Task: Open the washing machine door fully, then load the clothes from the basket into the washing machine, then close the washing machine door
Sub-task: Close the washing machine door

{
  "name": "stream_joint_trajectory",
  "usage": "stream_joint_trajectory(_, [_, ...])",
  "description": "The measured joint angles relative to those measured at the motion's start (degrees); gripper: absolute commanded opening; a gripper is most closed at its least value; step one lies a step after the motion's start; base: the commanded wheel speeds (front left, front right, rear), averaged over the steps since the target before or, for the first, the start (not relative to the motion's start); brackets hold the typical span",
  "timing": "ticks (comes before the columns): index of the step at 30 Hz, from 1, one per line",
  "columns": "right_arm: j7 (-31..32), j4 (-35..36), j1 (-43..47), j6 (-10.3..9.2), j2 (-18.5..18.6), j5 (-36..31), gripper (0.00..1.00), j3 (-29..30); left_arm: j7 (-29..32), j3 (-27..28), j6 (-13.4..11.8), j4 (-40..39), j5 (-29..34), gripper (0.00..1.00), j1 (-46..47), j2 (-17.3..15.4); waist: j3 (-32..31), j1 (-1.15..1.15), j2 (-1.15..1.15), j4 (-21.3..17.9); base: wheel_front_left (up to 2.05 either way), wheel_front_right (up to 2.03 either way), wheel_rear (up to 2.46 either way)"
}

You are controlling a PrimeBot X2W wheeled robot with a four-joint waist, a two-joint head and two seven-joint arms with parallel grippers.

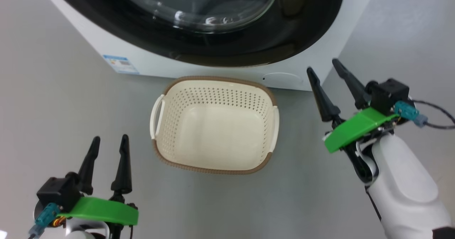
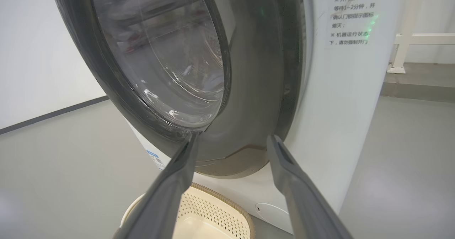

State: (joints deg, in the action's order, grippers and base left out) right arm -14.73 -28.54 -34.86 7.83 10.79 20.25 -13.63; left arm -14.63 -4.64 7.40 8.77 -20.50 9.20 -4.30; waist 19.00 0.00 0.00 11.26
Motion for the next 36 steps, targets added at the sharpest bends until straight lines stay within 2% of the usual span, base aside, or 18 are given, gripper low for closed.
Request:
stream_joint_trajectory(19, [0.01, 4.26, 15.27, 0.00, -1.25, -0.49, 1.00, 5.45, 0.00, 2.80, 0.00, 2.88, -0.48, 1.00, -5.36, -2.10, -7.01, 0.00, 0.00, -9.07, 0.00, 0.00, 0.00])
stream_joint_trajectory(36, [0.01, 5.04, 21.46, 0.00, -0.80, -0.48, 1.00, 7.01, 0.00, 5.24, 0.00, 3.01, -0.42, 1.00, -8.38, -2.55, -11.74, 0.00, 0.00, -12.73, 0.00, 0.00, 0.00])
